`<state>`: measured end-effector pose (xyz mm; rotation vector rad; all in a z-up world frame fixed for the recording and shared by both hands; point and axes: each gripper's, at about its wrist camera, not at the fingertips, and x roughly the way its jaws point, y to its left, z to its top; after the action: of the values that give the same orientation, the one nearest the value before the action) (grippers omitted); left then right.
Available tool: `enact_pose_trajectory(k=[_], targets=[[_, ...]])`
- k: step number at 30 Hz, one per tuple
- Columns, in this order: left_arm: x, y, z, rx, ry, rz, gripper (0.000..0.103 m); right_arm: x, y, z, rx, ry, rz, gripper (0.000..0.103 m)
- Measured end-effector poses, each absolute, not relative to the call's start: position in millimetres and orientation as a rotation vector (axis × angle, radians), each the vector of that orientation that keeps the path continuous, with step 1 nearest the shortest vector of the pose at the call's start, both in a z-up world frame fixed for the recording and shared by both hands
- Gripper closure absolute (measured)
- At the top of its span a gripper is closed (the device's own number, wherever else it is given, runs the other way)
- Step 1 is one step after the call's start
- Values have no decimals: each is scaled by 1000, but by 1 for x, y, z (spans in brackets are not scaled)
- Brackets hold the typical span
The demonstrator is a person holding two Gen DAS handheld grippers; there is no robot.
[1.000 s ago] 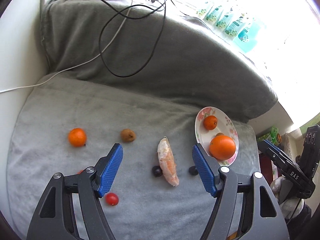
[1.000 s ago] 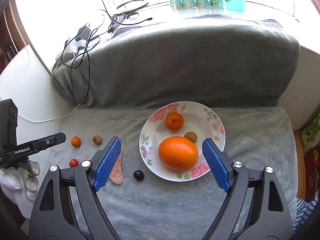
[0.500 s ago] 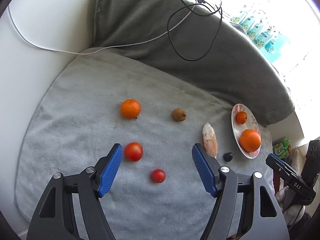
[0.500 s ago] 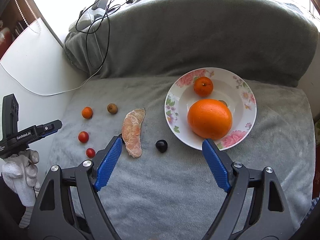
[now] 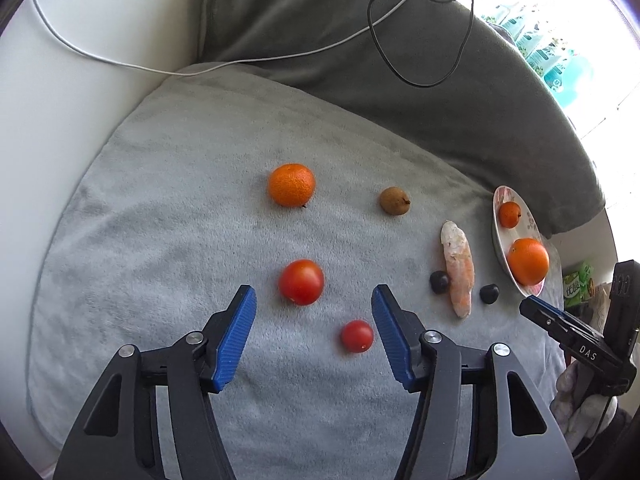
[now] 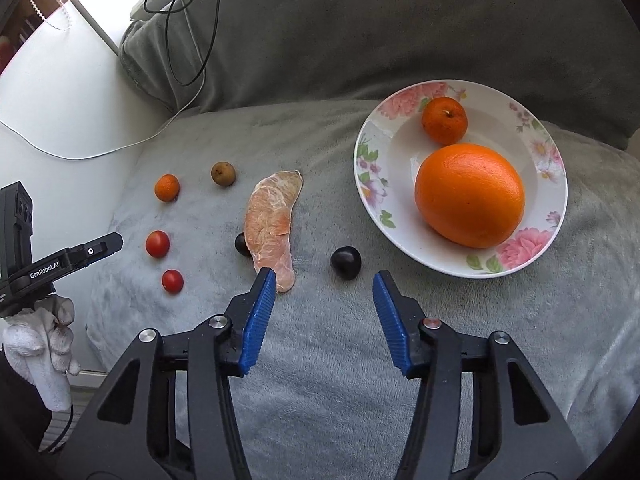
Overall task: Organize fruits
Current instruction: 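Grasp the dark plum with the right tool while the left tool grasps a red tomato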
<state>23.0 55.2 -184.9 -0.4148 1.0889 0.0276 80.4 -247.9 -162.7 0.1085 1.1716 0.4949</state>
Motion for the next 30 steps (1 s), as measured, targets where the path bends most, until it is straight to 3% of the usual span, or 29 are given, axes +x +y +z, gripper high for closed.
enact_pose_trajectory(k=[15, 30], targets=[[43, 58, -210, -340, 1133, -25, 60, 95, -235, -188, 87, 1212, 417, 59], [51, 55, -226, -325, 1162, -41, 63, 109, -218, -200, 49, 1232, 405, 69]])
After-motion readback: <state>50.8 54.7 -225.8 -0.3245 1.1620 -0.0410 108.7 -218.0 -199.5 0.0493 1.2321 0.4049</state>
